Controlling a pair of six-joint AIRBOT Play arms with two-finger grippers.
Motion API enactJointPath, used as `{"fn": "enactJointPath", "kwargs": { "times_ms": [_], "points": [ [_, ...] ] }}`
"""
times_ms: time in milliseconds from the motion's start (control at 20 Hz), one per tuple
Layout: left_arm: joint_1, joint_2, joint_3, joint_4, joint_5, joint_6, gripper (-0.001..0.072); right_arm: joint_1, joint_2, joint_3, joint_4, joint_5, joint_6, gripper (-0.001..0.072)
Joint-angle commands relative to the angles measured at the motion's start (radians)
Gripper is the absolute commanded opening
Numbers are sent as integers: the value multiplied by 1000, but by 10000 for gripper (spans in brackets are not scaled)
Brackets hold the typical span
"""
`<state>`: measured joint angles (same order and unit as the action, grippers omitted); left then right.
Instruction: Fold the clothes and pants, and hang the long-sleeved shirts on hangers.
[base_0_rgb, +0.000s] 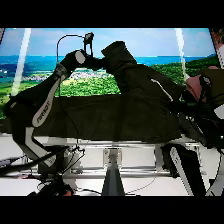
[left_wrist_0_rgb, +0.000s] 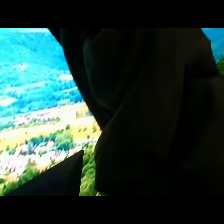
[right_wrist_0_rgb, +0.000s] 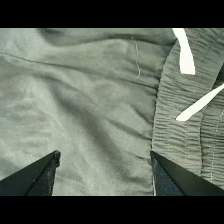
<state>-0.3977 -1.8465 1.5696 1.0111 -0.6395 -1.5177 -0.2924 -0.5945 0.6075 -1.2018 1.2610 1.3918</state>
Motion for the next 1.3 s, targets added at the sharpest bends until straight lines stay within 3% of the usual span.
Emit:
{"fn": "enactJointPath", "kwargs": {
  "times_ms": [0,250,500,550,700,950,1150,1250],
  "points": [
    [-13,-140,169,-17,19,-112,404,0,1,1,1,-29,1,632],
    [21,-211,219,-18,119,-371,404,0,1,1,1,-56,1,633],
    [15,-225,219,-18,212,-371,395,0,1,1,1,-126,1,632],
    [8,-225,219,-18,214,-367,301,0,1,1,1,-138,1,633],
    [-14,-223,219,-18,216,-298,38,0,1,1,1,-157,1,632],
    [-10,-115,219,40,236,98,23,0,1,1,-7,-165,1,632],
    [-6,80,219,337,212,139,23,0,2,1,-3,-246,1,632],
    [-6,180,219,509,133,138,23,0,1,1,2,-281,1,632]
  ]
}}
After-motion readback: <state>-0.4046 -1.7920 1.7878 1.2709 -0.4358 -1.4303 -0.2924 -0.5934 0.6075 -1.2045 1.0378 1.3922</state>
